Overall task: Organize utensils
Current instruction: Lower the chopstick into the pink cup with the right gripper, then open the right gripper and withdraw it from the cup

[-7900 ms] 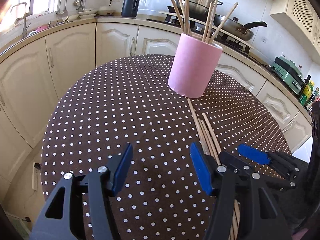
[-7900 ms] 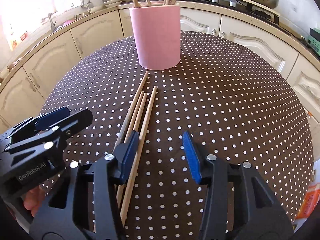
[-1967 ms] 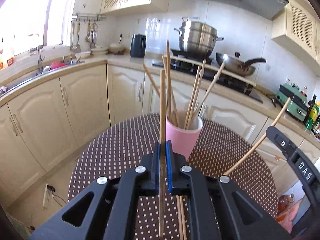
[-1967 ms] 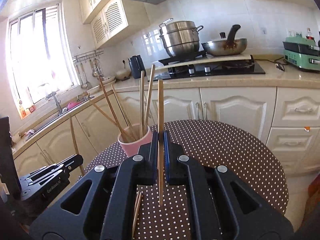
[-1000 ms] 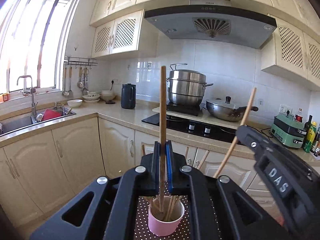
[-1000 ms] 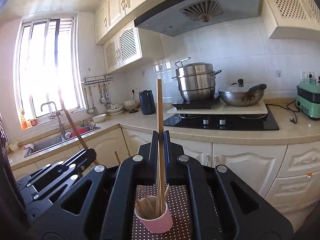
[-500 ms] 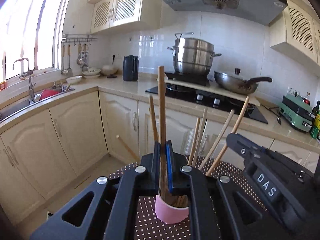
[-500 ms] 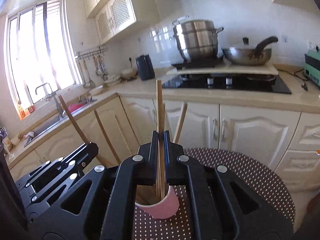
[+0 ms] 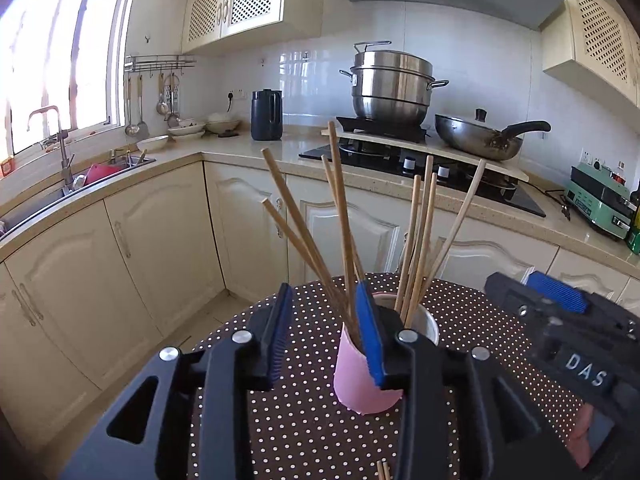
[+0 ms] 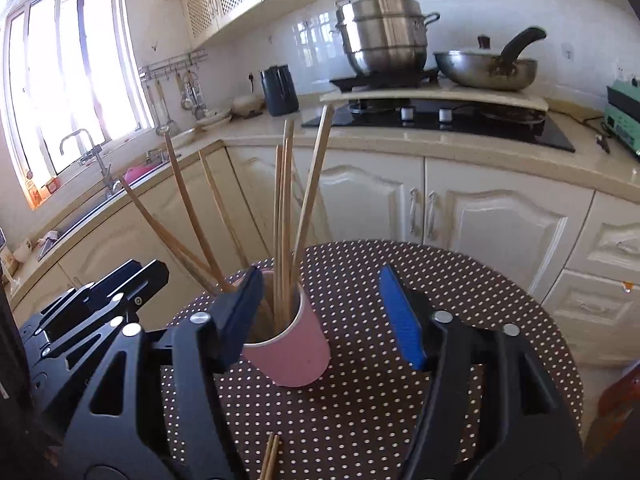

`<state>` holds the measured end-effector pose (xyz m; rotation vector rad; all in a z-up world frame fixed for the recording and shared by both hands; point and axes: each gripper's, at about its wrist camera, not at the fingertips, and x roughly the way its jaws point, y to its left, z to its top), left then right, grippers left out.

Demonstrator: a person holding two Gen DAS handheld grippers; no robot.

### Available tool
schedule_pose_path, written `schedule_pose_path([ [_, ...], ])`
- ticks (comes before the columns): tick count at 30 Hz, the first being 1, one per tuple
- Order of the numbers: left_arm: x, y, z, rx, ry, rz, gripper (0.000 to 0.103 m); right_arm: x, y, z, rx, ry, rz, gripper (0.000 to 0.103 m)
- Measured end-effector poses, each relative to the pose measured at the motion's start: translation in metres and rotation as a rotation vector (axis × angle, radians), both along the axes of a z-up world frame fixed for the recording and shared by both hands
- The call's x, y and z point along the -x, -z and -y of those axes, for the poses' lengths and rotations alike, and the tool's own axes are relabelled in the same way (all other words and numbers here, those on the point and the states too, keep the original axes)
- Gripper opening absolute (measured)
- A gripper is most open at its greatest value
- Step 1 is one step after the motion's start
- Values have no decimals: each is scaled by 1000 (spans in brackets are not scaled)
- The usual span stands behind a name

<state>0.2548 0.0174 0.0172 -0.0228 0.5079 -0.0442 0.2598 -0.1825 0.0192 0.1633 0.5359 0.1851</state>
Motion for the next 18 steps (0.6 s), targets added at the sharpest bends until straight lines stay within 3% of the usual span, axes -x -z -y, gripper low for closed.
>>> schedule_pose_path([
  [8,20,-9,0,9,0,30,50,19,-8,2,10,-22,15,64],
  [18,56,12,4,11,51,1,56,44,18,1,4,-31,-47,74],
])
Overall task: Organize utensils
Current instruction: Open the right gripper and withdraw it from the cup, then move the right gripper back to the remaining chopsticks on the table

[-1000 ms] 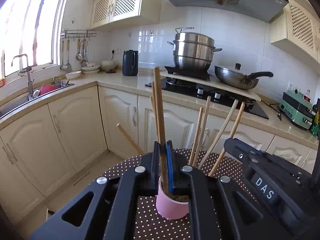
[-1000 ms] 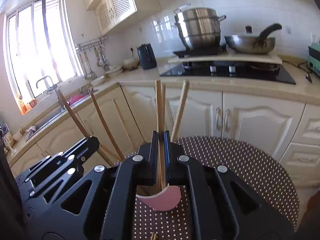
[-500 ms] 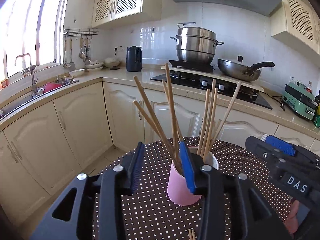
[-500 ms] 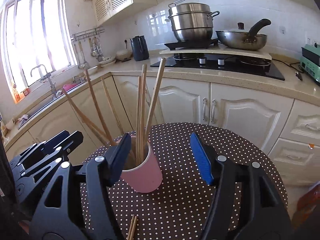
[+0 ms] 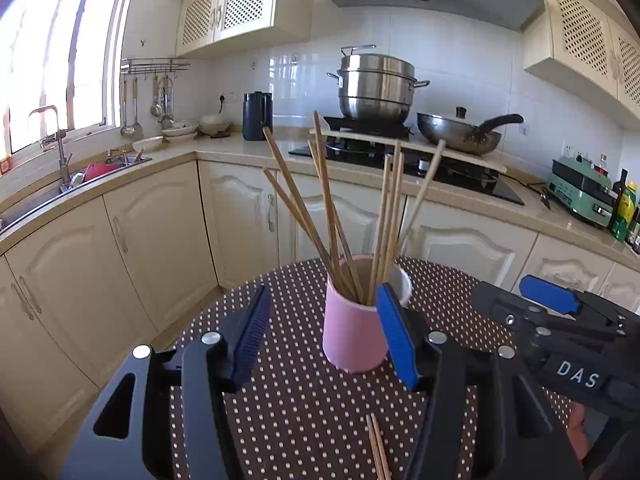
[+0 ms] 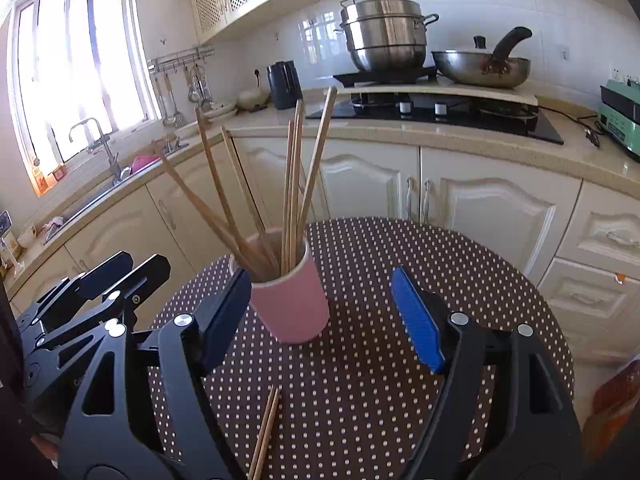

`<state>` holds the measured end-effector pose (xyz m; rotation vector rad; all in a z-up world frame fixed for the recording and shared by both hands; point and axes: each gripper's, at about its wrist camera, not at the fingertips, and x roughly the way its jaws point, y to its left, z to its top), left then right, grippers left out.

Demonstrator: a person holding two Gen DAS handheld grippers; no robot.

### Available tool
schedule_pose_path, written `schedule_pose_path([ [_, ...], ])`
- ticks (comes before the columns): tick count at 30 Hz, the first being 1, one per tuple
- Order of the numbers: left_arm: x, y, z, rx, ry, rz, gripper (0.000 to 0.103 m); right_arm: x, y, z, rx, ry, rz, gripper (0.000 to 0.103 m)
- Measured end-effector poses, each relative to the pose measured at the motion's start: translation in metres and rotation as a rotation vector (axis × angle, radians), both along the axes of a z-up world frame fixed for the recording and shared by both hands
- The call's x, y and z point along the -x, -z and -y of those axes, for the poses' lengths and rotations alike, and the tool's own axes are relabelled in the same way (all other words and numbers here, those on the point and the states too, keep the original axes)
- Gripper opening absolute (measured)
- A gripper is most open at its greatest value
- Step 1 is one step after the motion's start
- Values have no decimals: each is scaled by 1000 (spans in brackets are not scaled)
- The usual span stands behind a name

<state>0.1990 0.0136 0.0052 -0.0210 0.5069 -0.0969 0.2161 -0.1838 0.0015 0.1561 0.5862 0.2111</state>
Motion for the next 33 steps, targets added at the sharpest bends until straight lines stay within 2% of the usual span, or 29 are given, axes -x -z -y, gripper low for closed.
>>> schedule_pose_path([
  [7,19,29,-2,-11,1,-50,58,15,39,-7,2,-8,-92,76],
  [20,34,94,-24,28,-52,-236,58,31,92,-19,56,-44,-228,76],
  [33,37,121,-40,51,-64,-324,58,41,125,-42,94,-63,-318,76],
])
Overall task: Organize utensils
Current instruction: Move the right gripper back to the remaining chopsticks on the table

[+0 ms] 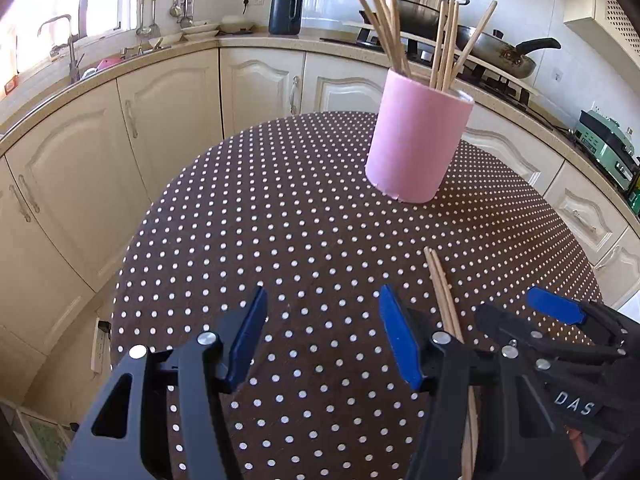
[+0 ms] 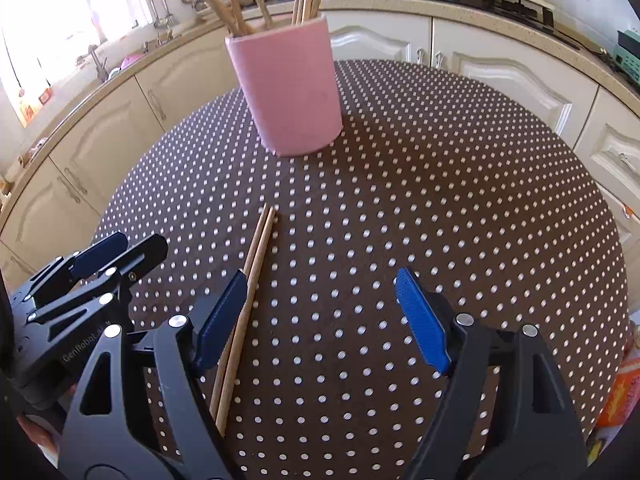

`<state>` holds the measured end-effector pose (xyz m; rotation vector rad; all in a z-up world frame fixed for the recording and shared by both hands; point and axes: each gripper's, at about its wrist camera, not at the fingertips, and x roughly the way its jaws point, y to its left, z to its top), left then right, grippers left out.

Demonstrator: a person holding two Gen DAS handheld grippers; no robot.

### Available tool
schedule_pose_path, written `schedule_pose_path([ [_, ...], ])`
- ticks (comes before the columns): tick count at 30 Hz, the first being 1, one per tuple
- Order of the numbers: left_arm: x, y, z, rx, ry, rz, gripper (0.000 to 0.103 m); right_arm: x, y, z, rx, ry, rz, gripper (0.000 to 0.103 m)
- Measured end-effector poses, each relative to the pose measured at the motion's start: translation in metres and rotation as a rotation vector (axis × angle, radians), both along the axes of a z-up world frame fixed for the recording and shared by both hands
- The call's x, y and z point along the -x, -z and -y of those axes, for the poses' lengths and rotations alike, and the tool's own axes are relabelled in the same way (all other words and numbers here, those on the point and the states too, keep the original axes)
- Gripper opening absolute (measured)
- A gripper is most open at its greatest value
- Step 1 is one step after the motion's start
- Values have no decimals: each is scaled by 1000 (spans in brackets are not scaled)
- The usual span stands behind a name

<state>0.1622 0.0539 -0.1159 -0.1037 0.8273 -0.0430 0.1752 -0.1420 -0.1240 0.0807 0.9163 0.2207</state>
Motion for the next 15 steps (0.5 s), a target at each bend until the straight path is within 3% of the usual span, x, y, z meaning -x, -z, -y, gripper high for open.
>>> schedule_pose_path([
  [3,1,3,-1,1,-2,-8,58,2,6,-4,16,-3,-7,77],
  [10,3,5,-1,5,-1,-23,58,2,11,-21,160,-3,35,77],
  [15,4,7,0,7,4,-29,58,2,11,-21,153,1,39,77],
])
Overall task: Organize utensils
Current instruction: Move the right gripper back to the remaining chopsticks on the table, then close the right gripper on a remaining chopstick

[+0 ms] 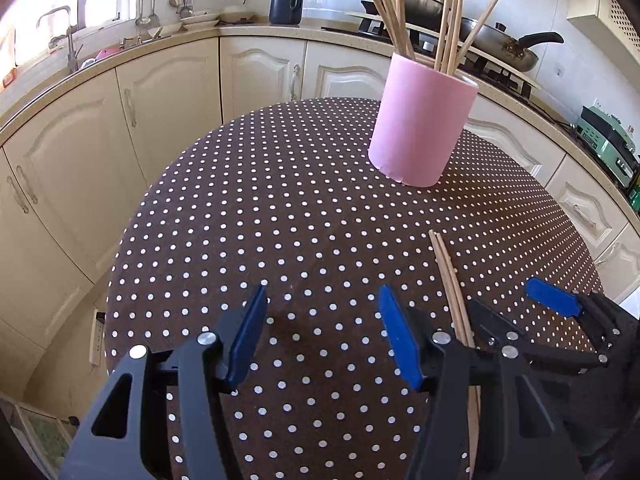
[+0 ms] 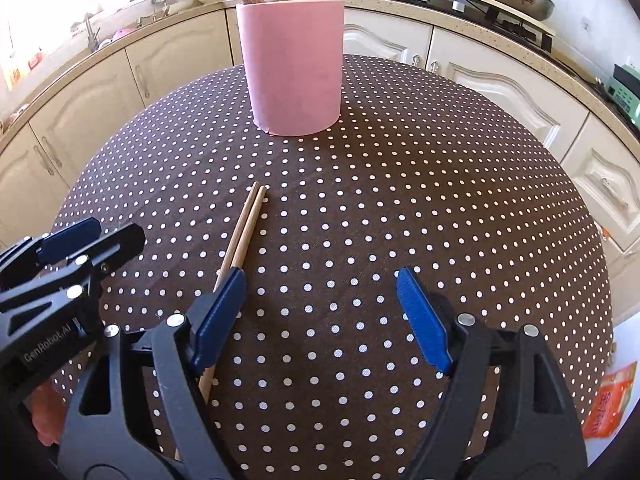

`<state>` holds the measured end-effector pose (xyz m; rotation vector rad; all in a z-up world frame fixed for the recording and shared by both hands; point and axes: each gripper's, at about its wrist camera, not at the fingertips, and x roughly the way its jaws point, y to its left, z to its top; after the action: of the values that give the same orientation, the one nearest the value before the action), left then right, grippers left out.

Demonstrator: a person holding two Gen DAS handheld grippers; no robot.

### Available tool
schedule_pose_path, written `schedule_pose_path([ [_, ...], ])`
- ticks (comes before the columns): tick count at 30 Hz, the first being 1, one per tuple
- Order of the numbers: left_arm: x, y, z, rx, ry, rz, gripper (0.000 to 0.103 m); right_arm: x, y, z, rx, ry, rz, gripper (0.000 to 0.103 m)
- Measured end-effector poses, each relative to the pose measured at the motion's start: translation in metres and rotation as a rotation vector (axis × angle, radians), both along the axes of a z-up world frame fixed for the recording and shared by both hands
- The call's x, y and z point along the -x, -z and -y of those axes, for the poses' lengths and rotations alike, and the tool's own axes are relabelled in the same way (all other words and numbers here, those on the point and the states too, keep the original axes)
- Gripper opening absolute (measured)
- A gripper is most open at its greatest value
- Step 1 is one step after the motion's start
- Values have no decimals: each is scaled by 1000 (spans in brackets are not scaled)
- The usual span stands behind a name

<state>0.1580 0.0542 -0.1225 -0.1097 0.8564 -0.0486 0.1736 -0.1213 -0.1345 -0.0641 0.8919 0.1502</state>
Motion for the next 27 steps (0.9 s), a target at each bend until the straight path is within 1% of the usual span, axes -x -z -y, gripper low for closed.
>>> schedule_pose_path([
  [4,-1,0,-2,12,3,-4,58,-1,0,3,-13,9,-4,77],
  [6,-2,-1,-5,19,-1,-4,58,-1,-2,8,-61,22,-16,77],
  [8,-3,-1,-9,22,-10,-7,58,-2,-6,15,-143,23,-22,77],
  [9,-3,-1,-10,22,-14,-8,58,-2,-7,14,-144,18,-22,77],
  [12,-5,-1,-14,22,-28,-6,58,-3,-3,5,-60,-2,-23,77],
  [14,-6,-2,-17,24,-37,-4,58,-1,-2,2,-62,-5,-12,77],
  [16,-5,-2,-20,29,-42,-3,58,-1,-1,-5,-33,-23,-7,77],
  [17,-5,-2,-21,30,-43,-3,58,-1,-1,-9,-14,-36,3,71],
  [18,-5,-3,-22,32,-45,-3,58,0,0,-14,18,-52,13,70],
  [19,-5,-3,-23,31,-47,-2,58,1,-2,-16,4,-72,14,54],
  [20,-6,-3,-23,30,-48,-2,58,2,-2,-18,2,-78,18,41],
  [22,-6,-4,-23,25,-49,0,58,3,-3,-23,11,-100,30,29],
  [24,-5,-5,-24,21,-50,2,58,4,-3,-24,6,-124,31,21],
  [25,-5,-5,-25,21,-50,2,58,5,-3,-26,-4,-145,30,11],
  [27,-5,-5,-25,24,-46,2,58,6,-3,-24,-35,-166,24,9],
])
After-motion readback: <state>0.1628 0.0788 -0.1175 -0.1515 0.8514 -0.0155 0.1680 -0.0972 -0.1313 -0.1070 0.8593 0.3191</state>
